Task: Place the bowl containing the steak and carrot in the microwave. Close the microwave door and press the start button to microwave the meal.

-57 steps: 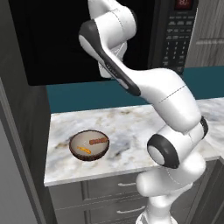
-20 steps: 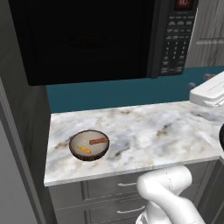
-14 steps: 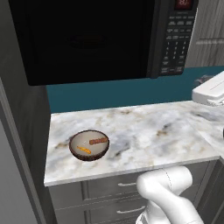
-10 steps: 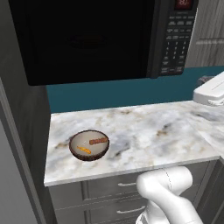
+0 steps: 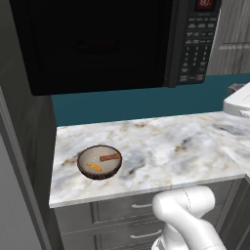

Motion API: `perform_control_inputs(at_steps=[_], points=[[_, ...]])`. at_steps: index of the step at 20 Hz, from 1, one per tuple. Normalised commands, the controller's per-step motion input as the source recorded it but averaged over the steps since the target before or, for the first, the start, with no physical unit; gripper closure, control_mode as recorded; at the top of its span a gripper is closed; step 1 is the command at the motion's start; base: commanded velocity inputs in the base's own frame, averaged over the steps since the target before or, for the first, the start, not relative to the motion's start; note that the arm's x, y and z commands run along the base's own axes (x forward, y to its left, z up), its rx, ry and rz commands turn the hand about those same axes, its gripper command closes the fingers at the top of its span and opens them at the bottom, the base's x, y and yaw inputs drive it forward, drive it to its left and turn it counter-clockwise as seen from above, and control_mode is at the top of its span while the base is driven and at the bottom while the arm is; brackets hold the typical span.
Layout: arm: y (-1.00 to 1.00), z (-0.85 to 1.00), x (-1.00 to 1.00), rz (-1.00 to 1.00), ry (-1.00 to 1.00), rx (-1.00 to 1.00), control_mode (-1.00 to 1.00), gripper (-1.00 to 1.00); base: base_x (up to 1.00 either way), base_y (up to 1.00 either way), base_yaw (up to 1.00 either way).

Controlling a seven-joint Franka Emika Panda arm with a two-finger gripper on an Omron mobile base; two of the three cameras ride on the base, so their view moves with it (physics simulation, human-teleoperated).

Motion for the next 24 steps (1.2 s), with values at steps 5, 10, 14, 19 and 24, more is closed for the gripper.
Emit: perform_control_inputs(at_steps=[5,10,14,19,24], points=[[0.00,-0.19,0.49,0.00,-0.01,0.00,-1.00,1.00,0.00,0.00,0.00],[0.00,-0.19,0.49,0.00,0.00,0.00,-1.00,1.00,0.00,0.00,0.00],[0.00,-0.08,0.32,0.01,-0.01,0.00,-1.00,1.00,0.00,0.00,0.00],[0.00,0.00,0.28,0.02,-0.03,-0.01,-1.00,1.00,0.00,0.00,0.00],[0.00,-0.01,0.38,0.00,-0.01,0.00,-1.00,1.00,0.00,0.00,0.00]])
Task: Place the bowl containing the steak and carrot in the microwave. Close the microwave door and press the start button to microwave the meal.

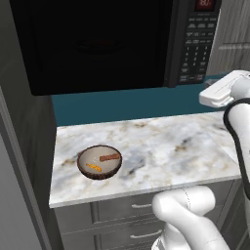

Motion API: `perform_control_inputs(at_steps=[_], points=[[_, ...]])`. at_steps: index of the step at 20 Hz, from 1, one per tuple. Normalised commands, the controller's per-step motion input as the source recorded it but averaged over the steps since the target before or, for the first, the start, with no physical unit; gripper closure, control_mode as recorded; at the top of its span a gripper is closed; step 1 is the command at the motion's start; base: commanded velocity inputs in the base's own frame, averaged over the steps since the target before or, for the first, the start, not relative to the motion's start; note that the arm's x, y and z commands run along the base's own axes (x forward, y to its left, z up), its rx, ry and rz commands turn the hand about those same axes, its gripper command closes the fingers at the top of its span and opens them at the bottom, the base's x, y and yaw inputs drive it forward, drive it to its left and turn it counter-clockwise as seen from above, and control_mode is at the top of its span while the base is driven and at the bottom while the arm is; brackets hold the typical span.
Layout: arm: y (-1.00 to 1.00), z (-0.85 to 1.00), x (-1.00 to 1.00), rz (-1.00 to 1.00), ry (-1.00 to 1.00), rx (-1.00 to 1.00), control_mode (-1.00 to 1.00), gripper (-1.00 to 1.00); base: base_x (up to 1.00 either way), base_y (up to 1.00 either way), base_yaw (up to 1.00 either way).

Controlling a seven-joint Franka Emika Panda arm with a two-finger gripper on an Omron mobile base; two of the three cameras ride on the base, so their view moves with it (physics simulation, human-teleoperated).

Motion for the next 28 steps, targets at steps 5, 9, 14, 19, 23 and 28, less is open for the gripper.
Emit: perform_control_inputs(at_steps=[5,9,14,19,23,28], points=[[0.00,-0.10,0.42,0.00,0.00,0.00,-1.00,1.00,0.00,0.00,0.00],[0.00,-0.21,0.34,0.00,0.00,0.00,-1.00,1.00,0.00,0.00,0.00],[0.00,-0.27,0.34,0.00,0.00,0.00,-1.00,1.00,0.00,0.00,0.00],[0.00,-0.17,0.38,0.00,0.00,0.00,-1.00,1.00,0.00,0.00,0.00],[0.00,-0.01,0.34,0.00,0.00,0.00,-1.00,1.00,0.00,0.00,0.00],[0.00,0.00,0.22,0.00,0.00,0.00,-1.00,1.00,0.00,0.00,0.00]])
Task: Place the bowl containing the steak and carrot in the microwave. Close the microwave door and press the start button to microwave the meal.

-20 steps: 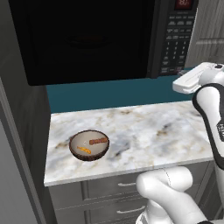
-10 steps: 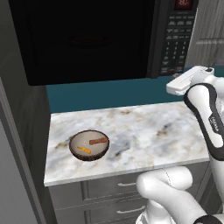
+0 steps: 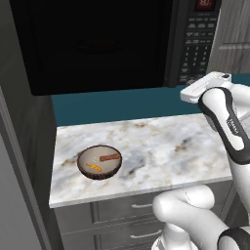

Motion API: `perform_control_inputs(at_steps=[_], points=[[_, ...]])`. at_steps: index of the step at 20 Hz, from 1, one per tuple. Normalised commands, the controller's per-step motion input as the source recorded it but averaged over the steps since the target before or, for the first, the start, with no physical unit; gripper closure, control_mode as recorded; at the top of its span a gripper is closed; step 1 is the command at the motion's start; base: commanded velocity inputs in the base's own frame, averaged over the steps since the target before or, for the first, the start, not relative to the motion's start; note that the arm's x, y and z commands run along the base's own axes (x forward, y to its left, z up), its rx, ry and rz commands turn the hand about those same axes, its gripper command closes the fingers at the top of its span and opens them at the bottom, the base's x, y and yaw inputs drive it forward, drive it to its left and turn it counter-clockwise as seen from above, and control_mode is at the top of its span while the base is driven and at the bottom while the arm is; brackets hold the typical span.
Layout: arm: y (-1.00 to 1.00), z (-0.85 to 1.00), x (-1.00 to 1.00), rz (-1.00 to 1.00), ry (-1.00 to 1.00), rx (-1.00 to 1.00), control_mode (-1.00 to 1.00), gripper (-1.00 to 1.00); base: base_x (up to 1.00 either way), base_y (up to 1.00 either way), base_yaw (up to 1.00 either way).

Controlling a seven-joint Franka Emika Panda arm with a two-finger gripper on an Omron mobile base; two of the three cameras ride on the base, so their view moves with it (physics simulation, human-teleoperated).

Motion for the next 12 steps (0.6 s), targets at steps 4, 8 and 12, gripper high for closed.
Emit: perform_control_inputs(at_steps=[4,8,12], points=[[0.00,0.00,0.23,0.00,0.00,0.00,-1.00,1.00,0.00,0.00,0.00],[0.00,0.00,0.30,0.00,0.00,0.00,-1.00,1.00,0.00,0.00,0.00],[-0.01,0.00,0.39,0.00,0.00,0.00,-1.00,1.00,0.00,0.00,0.00]])
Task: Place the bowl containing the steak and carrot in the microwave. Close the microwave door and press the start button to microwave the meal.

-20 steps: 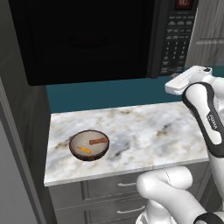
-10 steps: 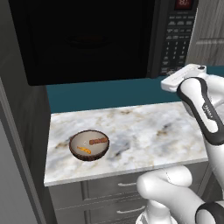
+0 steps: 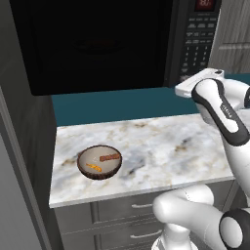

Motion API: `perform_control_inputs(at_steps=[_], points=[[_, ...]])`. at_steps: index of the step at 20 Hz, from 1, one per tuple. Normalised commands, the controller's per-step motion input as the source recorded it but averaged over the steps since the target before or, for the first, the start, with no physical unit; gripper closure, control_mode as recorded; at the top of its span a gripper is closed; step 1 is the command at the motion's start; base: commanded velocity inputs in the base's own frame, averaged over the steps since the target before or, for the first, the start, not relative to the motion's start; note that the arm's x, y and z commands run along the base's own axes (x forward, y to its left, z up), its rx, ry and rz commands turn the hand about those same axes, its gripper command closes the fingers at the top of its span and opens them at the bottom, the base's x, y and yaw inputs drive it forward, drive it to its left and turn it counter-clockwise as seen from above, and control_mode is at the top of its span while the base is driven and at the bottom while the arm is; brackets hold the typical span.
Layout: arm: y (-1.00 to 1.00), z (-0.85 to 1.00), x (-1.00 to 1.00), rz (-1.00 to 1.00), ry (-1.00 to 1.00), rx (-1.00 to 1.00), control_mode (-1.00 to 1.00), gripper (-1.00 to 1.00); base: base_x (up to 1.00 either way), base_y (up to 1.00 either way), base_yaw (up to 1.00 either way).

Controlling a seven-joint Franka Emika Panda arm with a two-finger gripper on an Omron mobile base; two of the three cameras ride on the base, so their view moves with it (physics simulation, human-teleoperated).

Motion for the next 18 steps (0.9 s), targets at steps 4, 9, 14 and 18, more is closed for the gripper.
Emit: perform_control_inputs(at_steps=[4,9,14,18], points=[[-0.04,-0.01,0.41,0.00,0.00,0.00,-1.00,1.00,0.00,0.00,0.00],[-0.08,-0.10,0.43,0.00,0.00,0.00,-1.00,1.00,0.00,0.00,0.00],[-0.10,-0.25,0.42,0.00,0.00,-0.01,-1.00,1.00,0.00,0.00,0.00],[-0.16,-0.50,0.50,-0.01,0.00,-0.07,-1.00,1.00,0.00,0.00,0.00]])
